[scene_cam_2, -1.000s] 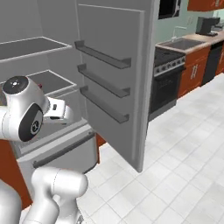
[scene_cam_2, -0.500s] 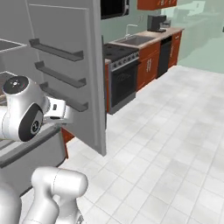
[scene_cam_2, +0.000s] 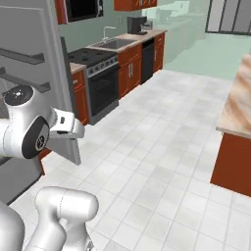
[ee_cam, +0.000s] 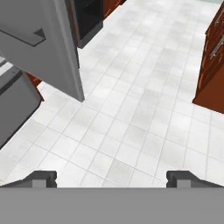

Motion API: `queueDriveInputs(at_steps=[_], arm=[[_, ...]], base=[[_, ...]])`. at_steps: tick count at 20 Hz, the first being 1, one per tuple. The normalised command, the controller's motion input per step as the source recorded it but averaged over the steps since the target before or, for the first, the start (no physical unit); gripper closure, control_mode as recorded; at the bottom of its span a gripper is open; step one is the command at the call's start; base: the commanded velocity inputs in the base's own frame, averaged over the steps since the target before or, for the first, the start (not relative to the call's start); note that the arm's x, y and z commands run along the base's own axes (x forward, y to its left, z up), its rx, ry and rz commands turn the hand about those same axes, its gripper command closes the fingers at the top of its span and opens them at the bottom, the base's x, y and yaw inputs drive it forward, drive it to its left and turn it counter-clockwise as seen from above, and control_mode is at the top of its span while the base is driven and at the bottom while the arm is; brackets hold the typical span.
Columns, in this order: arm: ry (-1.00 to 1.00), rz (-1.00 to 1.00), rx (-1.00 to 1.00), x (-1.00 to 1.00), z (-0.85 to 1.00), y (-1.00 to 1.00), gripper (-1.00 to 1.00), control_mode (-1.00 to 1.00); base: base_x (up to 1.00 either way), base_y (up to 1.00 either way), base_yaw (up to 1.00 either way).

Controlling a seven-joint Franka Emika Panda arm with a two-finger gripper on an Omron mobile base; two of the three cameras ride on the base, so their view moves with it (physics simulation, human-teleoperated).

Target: Move the hotdog bun and peach from the top shelf to the second highest shelf to make space. Then, place the pitcher from the counter on the cleared top shelf.

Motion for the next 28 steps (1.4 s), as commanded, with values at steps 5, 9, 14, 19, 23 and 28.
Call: queueDriveInputs(at_steps=[5, 9, 14, 19, 23, 28], arm=[[0.0, 0.0, 0.0, 0.0, 0.0, 0.0, -1.0, 1.0], [0.0, 0.0, 0.0, 0.0, 0.0, 0.0, -1.0, 1.0], [0.0, 0.0, 0.0, 0.0, 0.0, 0.0, -1.0, 1.0], [0.0, 0.0, 0.0, 0.0, 0.0, 0.0, -1.0, 1.0], [0.0, 0.0, 0.0, 0.0, 0.0, 0.0, -1.0, 1.0], [0.0, 0.0, 0.0, 0.0, 0.0, 0.0, -1.0, 1.0]], base=[[0.34, -0.53, -0.04], [0.49, -0.49, 0.0], [0.63, -0.58, 0.12], [0.63, -0.6, 0.21], [0.57, -0.44, 0.27], [0.51, -0.29, 0.37]])
